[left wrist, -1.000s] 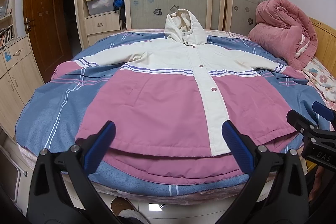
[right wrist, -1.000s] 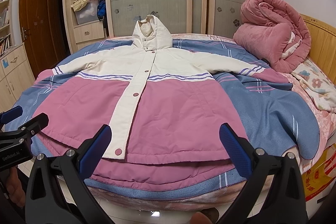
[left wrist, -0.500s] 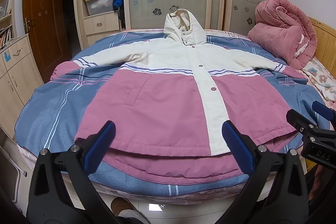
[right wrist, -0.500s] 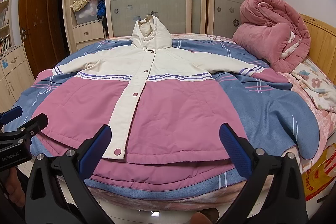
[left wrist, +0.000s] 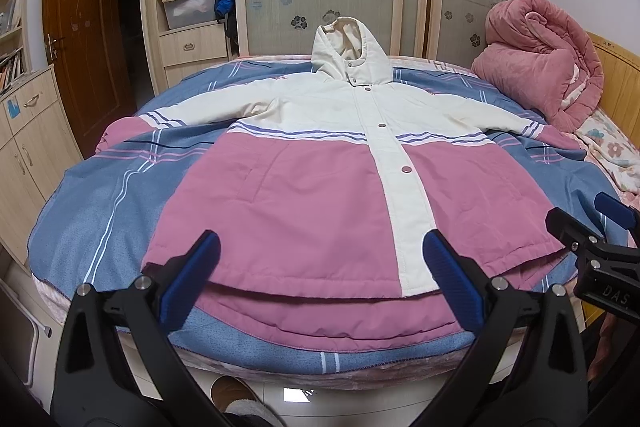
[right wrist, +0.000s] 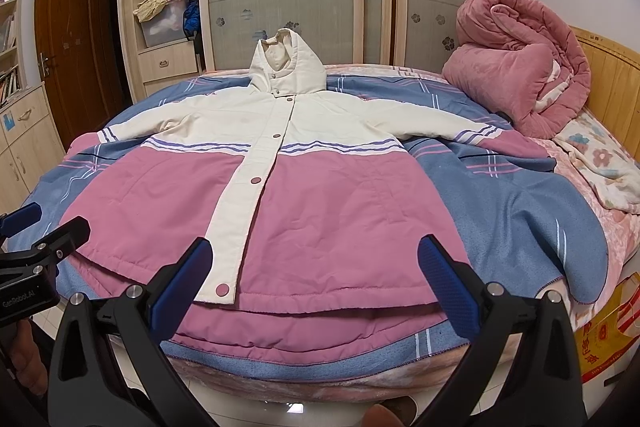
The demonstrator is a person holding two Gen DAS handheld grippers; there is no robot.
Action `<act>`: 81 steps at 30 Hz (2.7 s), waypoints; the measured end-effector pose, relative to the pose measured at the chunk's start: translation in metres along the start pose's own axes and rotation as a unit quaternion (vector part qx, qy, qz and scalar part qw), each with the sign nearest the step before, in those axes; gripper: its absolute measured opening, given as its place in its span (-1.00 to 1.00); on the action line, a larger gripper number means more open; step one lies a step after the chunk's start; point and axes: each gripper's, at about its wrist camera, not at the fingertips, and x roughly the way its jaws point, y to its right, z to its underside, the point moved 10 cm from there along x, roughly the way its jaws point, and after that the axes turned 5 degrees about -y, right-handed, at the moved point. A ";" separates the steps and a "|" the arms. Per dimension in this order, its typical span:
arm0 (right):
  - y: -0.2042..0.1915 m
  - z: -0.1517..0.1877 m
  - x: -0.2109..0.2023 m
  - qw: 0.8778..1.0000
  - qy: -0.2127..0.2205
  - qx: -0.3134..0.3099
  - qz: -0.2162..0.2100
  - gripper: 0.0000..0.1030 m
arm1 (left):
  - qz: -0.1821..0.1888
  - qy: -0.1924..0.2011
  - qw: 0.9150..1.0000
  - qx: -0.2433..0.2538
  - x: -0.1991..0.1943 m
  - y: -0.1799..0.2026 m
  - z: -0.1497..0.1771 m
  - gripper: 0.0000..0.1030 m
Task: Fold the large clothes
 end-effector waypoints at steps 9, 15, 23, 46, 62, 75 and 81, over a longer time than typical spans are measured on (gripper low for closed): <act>0.000 0.000 0.001 1.000 0.000 0.000 0.000 0.97 | -0.001 0.000 1.000 0.000 0.001 0.000 0.000 0.96; 0.000 0.000 0.001 1.000 0.001 -0.001 0.000 0.97 | 0.001 -0.002 1.000 0.000 0.003 -0.001 0.001 0.96; 0.013 -0.024 -0.025 0.995 0.099 0.019 -0.013 0.97 | 0.068 0.027 0.997 -0.032 0.001 -0.001 -0.005 0.96; 0.261 -0.080 -0.020 0.931 0.179 0.304 -0.097 0.97 | 0.110 0.039 0.993 -0.037 0.123 0.031 -0.079 0.96; 0.441 -0.126 0.190 0.873 0.044 0.466 -0.135 0.97 | 0.131 0.052 0.990 -0.014 0.116 0.035 -0.114 0.96; 0.484 -0.086 0.255 0.844 0.001 0.529 -0.092 0.97 | 0.138 0.018 0.990 -0.012 0.143 0.042 -0.105 0.96; 0.502 -0.084 0.273 0.832 -0.006 0.551 -0.066 0.12 | 0.135 0.017 0.991 -0.010 0.146 0.041 -0.104 0.96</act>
